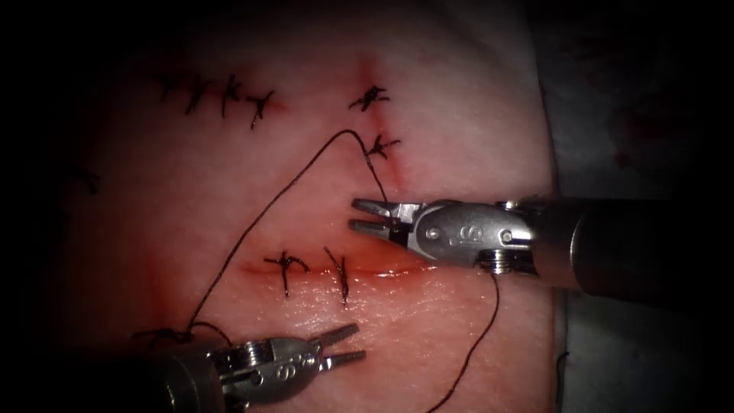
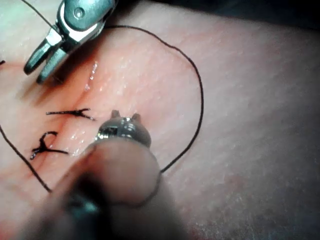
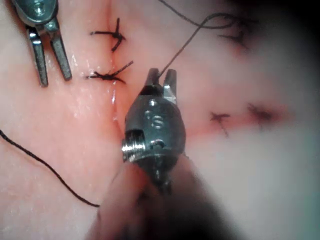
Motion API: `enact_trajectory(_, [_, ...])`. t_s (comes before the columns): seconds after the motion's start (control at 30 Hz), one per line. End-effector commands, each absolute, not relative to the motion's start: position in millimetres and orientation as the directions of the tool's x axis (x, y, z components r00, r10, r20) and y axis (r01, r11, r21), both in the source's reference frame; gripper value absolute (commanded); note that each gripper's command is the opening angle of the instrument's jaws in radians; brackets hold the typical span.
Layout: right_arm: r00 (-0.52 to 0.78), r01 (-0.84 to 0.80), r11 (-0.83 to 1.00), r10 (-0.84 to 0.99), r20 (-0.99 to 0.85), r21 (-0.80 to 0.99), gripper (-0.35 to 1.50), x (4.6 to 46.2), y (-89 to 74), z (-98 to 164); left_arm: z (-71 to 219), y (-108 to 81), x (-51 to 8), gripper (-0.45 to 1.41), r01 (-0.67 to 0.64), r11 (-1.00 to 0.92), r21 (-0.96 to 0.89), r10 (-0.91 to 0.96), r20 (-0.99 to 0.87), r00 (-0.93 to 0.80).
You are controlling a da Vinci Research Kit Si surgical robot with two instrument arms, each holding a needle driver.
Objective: Wound Closure
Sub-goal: Throw the needle through the top of the incision with the right needle driver.
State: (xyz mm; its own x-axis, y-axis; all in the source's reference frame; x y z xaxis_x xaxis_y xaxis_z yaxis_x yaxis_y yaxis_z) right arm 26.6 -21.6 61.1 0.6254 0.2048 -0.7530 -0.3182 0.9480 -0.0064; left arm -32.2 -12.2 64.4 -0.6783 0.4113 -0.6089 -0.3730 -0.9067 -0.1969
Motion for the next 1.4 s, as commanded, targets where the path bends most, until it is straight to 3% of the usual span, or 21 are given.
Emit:
enact_trajectory(0.03, [0.639, -0.366, 0.931, 0.253, -0.726, 0.002, -0.35, 28.7, -22.1, 61.0, 65.0, -12.2, -32.7, -0.10, -0.373, -0.907, -0.197, 0.411, -0.610, -0.678])
enact_trajectory(0.27, [0.594, -0.687, 0.720, 0.636, -0.493, 0.100, -0.35, 28.7, -22.0, 61.4, 64.9, -12.2, -32.7, -0.11, -0.373, -0.907, -0.197, 0.411, -0.610, -0.678])
enact_trajectory(0.57, [0.488, -0.803, 0.526, 0.851, -0.197, 0.280, -0.35, 27.0, -21.9, 62.6, 64.9, -12.2, -32.6, -0.11, -0.371, -0.907, -0.199, 0.411, -0.611, -0.677])
enact_trajectory(1.0, [0.485, -0.792, 0.448, 0.874, -0.018, 0.415, -0.35, 25.4, -25.6, 64.0, 64.9, -12.2, -32.5, -0.15, -0.369, -0.908, -0.201, 0.410, -0.610, -0.678])
enact_trajectory(1.07, [0.417, -0.787, 0.426, 0.900, -0.126, 0.446, -0.35, 25.3, -23.7, 63.5, 64.9, -12.2, -32.6, -0.15, -0.369, -0.908, -0.201, 0.411, -0.609, -0.678])
enact_trajectory(1.13, [0.476, -0.742, 0.495, 0.864, -0.163, 0.452, -0.35, 25.0, -22.5, 63.3, 64.9, -12.2, -32.6, -0.15, -0.369, -0.907, -0.201, 0.411, -0.609, -0.678])
enact_trajectory(1.23, [0.406, -0.672, 0.503, 0.864, -0.297, 0.543, 1.14, 24.3, -20.6, 63.0, 64.8, -12.2, -32.6, -0.15, -0.366, -0.910, -0.197, 0.406, -0.610, -0.681])
enact_trajectory(1.27, [0.369, -0.637, 0.500, 0.866, -0.338, 0.587, 1.35, 24.0, -20.1, 63.0, 64.8, -12.2, -32.6, -0.15, -0.365, -0.910, -0.197, 0.406, -0.610, -0.681])
enact_trajectory(1.3, [0.349, -0.613, 0.503, 0.864, -0.362, 0.610, 1.41, 23.7, -19.8, 63.1, 64.8, -12.2, -32.6, -0.15, -0.366, -0.910, -0.197, 0.406, -0.610, -0.681])
enact_trajectory(1.4, [0.314, -0.527, 0.574, 0.817, -0.483, 0.628, 1.48, 22.0, -19.6, 63.3, 64.8, -12.2, -32.6, -0.15, -0.366, -0.910, -0.197, 0.406, -0.610, -0.681])
